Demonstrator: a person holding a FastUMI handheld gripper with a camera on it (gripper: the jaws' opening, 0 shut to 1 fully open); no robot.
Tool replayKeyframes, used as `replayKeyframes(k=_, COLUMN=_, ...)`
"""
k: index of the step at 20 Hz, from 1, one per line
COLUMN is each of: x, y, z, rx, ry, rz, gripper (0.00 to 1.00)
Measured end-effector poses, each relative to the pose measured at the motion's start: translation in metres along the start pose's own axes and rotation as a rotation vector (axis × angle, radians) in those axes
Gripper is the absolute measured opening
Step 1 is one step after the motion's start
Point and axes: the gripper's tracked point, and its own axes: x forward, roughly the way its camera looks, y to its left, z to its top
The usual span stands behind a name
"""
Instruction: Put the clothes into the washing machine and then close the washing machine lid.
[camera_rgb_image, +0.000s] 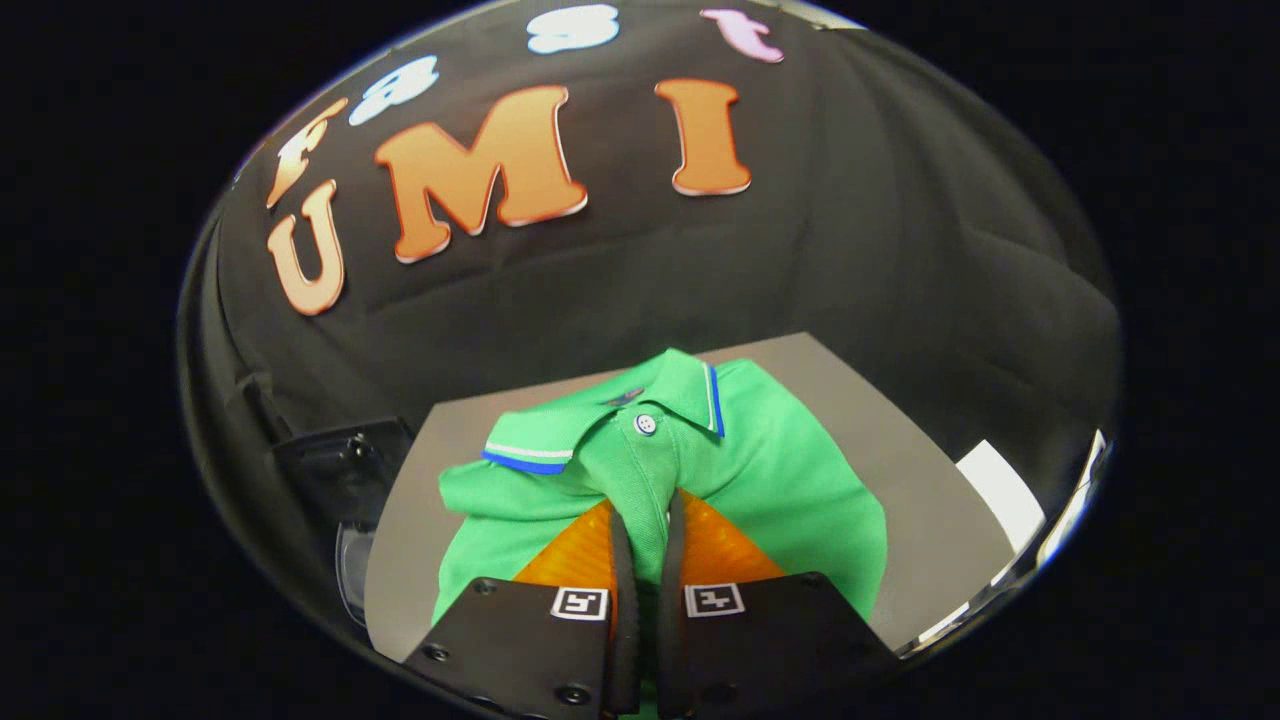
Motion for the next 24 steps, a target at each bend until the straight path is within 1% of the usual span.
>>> replayKeyframes(k=1, x=-0.001, y=0.001, z=0.004, rx=0.005, ry=-0.065, rz=-0.012, gripper=0.14)
replayKeyframes(k=4, x=-0.007, y=-0.001, z=0.016, rx=-0.117, ry=-0.253, rz=-0.028, gripper=0.14)
replayKeyframes(k=5, x=-0.011, y=-0.002, z=0.02, rx=-0.137, ry=-0.284, rz=-0.031, gripper=0.14)
replayKeyframes(k=11, x=-0.071, y=0.015, z=0.049, rx=-0.016, ry=-0.458, rz=0.069, gripper=0.14)
replayKeyframes(k=15, x=-0.11, y=0.02, z=0.059, rx=0.007, ry=-0.511, rz=0.125, gripper=0.14)
replayKeyframes(k=17, x=-0.134, y=0.031, z=0.068, rx=-0.031, ry=-0.557, rz=0.115, gripper=0.14)
replayKeyframes(k=19, x=-0.153, y=0.048, z=0.078, rx=-0.052, ry=-0.586, rz=0.093, gripper=0.14)
replayKeyframes(k=24, x=-0.188, y=0.121, z=0.105, rx=-0.1, ry=-0.657, rz=0.085, gripper=0.14)
